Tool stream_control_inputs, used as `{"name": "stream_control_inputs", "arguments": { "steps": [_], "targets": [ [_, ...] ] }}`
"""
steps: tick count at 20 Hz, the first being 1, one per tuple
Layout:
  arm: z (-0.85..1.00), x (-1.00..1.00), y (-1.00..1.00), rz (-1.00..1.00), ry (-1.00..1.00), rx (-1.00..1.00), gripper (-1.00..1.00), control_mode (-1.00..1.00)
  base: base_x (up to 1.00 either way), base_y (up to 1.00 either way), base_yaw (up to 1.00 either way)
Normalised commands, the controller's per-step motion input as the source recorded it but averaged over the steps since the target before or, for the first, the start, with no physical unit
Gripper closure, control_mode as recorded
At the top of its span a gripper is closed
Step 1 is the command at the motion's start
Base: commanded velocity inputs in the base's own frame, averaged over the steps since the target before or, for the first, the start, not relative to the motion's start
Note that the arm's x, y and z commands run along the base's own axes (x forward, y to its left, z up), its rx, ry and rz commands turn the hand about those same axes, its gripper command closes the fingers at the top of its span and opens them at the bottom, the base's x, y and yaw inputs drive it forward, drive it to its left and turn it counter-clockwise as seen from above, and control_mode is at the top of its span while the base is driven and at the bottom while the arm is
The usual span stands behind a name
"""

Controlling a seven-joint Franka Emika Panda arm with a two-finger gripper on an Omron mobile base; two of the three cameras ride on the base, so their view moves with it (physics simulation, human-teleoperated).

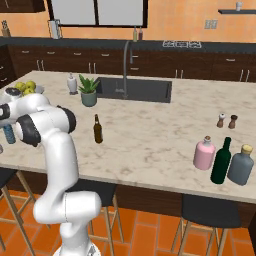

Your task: Move the plastic bottles in the middle to the plastics group, and the glass bottles in the middle to the glass group.

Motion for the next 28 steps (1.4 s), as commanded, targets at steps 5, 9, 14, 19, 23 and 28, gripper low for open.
{"name": "stream_control_inputs", "arguments": {
  "steps": [5,9,14,19,23,28],
  "targets": [
    [-0.22,0.07,0.0,0.02,0.0,0.0,1.0,-1.0,0.0,0.0,0.0],
    [-0.38,0.13,0.01,0.02,0.0,0.0,1.0,-1.0,0.0,0.0,0.0],
    [-0.01,0.33,0.22,0.04,0.0,0.0,1.0,-1.0,0.0,0.0,0.0],
    [-0.06,0.27,0.34,0.02,0.0,0.0,1.0,-1.0,0.0,0.0,0.0],
    [-0.12,-0.01,0.08,0.01,0.0,-0.05,1.0,-1.0,0.0,0.0,0.0],
    [-0.28,-0.15,0.0,0.0,-0.01,-0.01,1.0,-1.0,0.0,0.0,0.0]
  ]
}}
